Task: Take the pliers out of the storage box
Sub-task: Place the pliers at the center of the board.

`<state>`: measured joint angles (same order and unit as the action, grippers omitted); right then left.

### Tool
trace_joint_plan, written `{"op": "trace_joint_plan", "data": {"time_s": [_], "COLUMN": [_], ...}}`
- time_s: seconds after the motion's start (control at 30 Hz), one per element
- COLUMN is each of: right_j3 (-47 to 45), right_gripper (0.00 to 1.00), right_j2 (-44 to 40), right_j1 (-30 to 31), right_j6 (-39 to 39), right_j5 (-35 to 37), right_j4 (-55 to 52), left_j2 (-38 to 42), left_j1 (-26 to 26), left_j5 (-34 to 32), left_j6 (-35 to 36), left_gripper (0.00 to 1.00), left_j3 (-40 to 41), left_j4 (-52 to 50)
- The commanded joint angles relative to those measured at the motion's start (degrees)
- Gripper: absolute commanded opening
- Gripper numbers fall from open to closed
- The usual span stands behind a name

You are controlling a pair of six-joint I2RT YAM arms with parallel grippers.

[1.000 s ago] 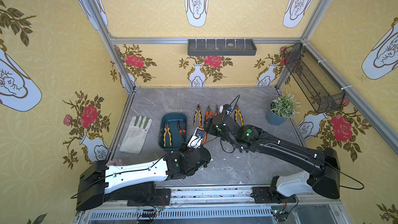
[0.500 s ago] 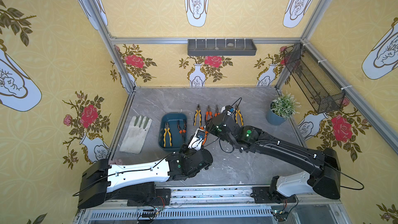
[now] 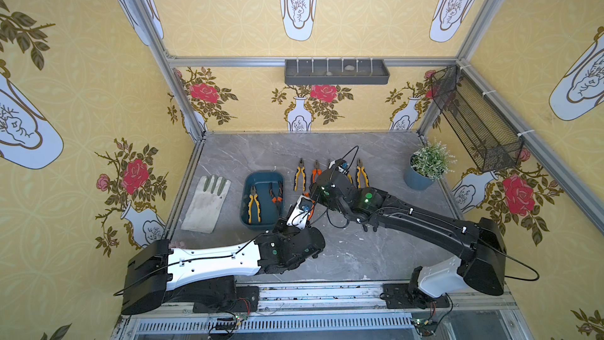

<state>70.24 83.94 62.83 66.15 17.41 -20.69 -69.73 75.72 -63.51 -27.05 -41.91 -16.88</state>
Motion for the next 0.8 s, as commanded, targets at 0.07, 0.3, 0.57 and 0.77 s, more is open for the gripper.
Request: {"op": "trace_joint_plan", "data": {"time_s": [0.07,0.3,0.57,0.77], "right_j3": [0.28,-1.68,-5.07,-2.73], "right_gripper": [0.23,0.00,0.00,0.00], "right_j2": [0.34,0.28,-3.09,-7.01], "right_j1": [0.10,-1.25,-3.99,-9.58], "right_j6": [0.97,1.73,-2.16,-11.33], "right_j5": [-2.19,-5.41,-6.25,-4.88], "right_j4": [0.56,2.29,2.25,-9.22], "left_j2": [0.04,0.95,7.24,14.12], "left_j1": [0.21,0.21,0.21,0.13], "left_j5": [-1.17,-0.12,5.48,7.82], "left_j6": [-0.32,-0.50,2.34,2.55], "left_gripper": [0.00,0.00,0.34,0.54], "left_j3": [-0.06,0.21,2.44,3.18], "left_j4": [1.10,0.69,3.07,0.56]}}
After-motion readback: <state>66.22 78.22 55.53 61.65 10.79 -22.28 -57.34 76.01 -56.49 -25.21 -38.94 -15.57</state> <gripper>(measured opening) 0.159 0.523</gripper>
